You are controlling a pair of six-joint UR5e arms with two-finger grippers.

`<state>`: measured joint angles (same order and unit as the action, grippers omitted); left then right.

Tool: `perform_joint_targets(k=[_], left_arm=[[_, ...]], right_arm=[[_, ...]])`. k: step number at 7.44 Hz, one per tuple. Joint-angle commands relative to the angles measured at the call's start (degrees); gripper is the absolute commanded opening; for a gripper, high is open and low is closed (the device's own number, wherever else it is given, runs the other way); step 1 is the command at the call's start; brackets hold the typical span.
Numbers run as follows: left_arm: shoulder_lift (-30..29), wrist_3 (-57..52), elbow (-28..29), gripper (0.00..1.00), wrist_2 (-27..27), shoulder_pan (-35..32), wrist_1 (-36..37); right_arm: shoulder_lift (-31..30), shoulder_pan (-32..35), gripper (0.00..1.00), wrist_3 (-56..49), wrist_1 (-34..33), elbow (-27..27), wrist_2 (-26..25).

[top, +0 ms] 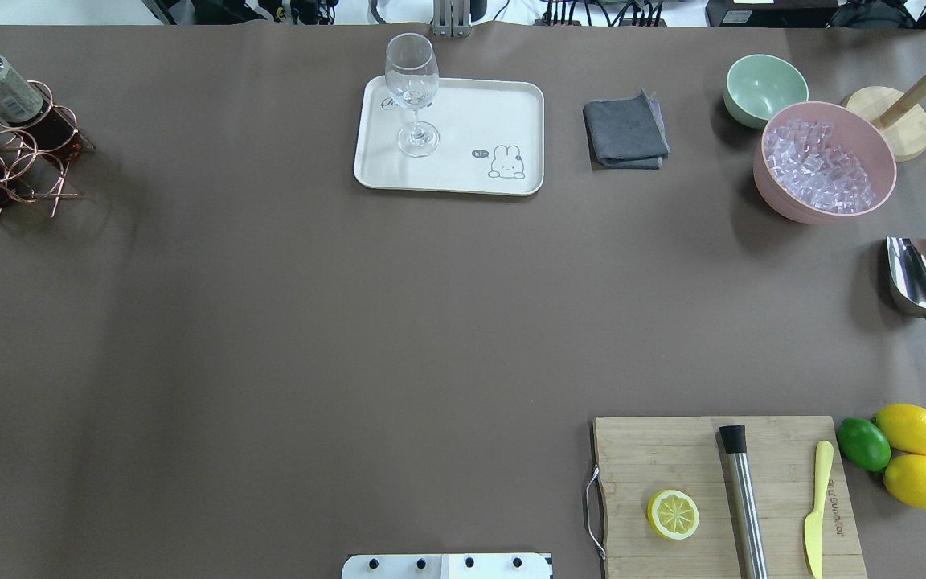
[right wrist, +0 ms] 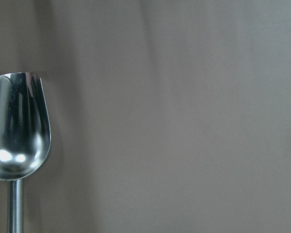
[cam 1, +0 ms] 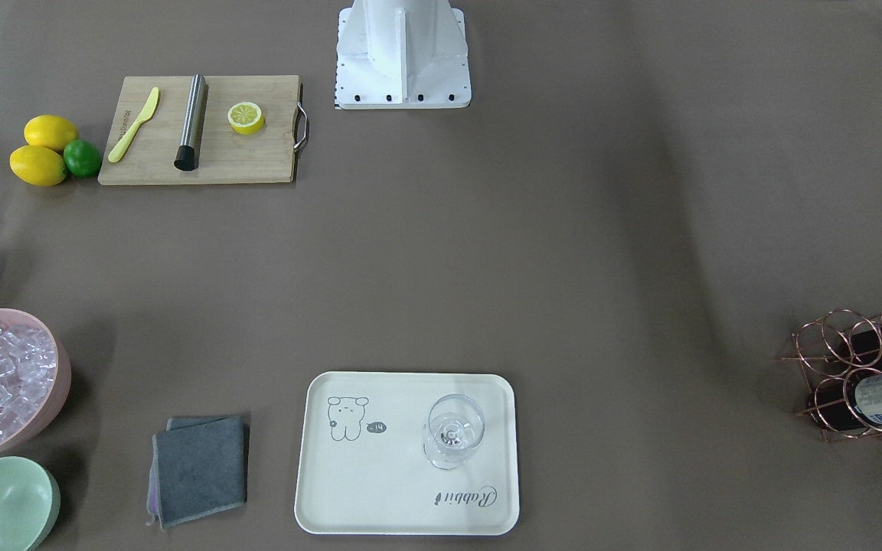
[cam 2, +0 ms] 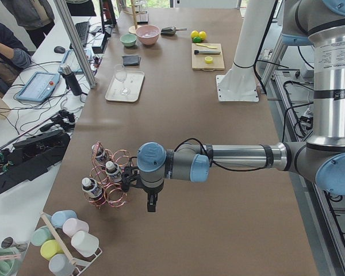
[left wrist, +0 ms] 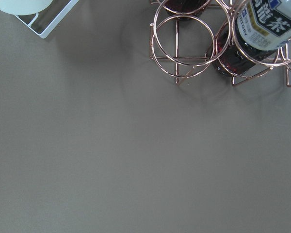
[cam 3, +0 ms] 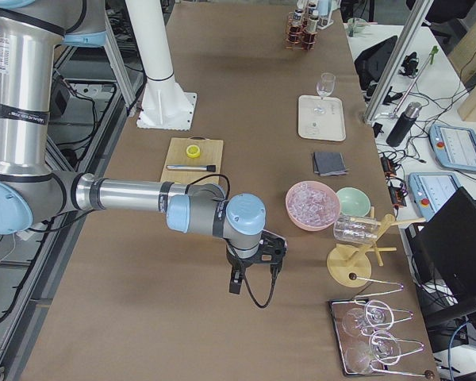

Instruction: Take tea from basket to plate

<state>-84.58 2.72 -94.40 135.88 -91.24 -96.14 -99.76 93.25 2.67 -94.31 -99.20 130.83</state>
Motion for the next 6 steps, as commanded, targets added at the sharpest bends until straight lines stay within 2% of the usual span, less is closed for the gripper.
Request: perform_joint_targets(k=[1,6], left_arm=[[0.03,-0.08,0.10,0.98,-0.01,0.01,-0.01],[0.03,0.27,0.28,0.98,0.08,-0.08,-1.76]], right_arm=[[0.01,0.00,1.00,-0.30,0.00,-0.03,-0.23],[-0.08,0.00,1.00,-0.12,0.00,-0.03,-0.14]])
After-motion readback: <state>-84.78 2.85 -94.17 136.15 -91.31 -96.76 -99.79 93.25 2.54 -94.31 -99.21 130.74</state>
